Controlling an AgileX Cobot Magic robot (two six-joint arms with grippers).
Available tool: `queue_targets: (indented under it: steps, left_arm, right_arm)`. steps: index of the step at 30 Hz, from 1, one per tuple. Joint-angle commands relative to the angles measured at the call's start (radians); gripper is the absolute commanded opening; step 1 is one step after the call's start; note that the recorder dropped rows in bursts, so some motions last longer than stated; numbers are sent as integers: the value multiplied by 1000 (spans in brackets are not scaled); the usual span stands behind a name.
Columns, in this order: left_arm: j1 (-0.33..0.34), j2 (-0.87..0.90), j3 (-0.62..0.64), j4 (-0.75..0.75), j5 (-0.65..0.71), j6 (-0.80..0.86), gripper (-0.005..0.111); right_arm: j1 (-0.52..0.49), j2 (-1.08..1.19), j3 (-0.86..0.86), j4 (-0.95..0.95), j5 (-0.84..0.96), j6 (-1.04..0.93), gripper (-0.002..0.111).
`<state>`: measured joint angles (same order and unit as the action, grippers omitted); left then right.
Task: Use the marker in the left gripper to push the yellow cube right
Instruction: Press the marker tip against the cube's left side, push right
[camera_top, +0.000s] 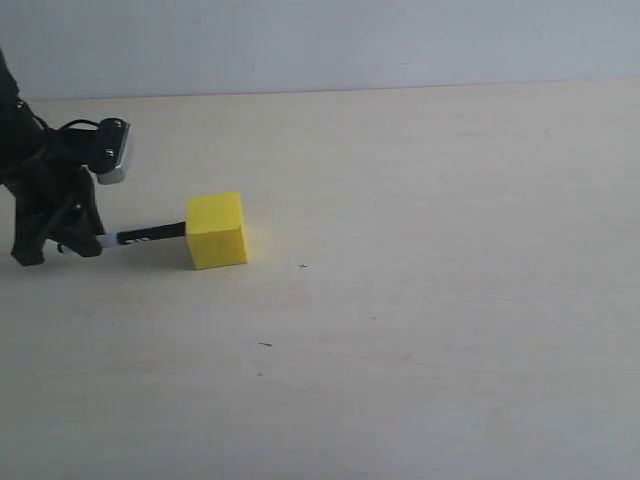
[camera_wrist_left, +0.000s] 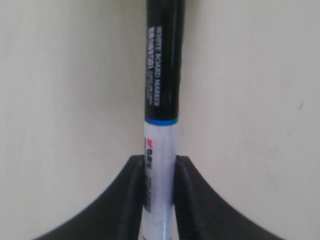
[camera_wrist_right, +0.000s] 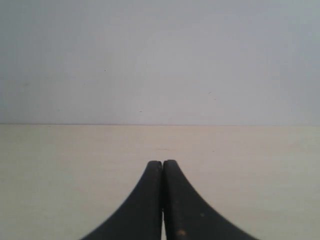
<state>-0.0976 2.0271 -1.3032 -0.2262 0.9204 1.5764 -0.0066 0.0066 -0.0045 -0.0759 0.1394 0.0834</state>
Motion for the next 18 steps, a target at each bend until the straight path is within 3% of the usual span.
queue_targets:
  steps: [1,10,18]
  left_arm:
    - [-55,-13,1,-5,-45,-22,0]
    - [-25,-13,1,164,-46,-117,0]
    - [-20,-13,1,164,-123,-135,0]
  right_arm:
    - [1,-7,4,-1,-6,-1,0]
    - [1,-7,4,-1,-6,-1,0]
    - [1,-7,4,-1,-6,-1,0]
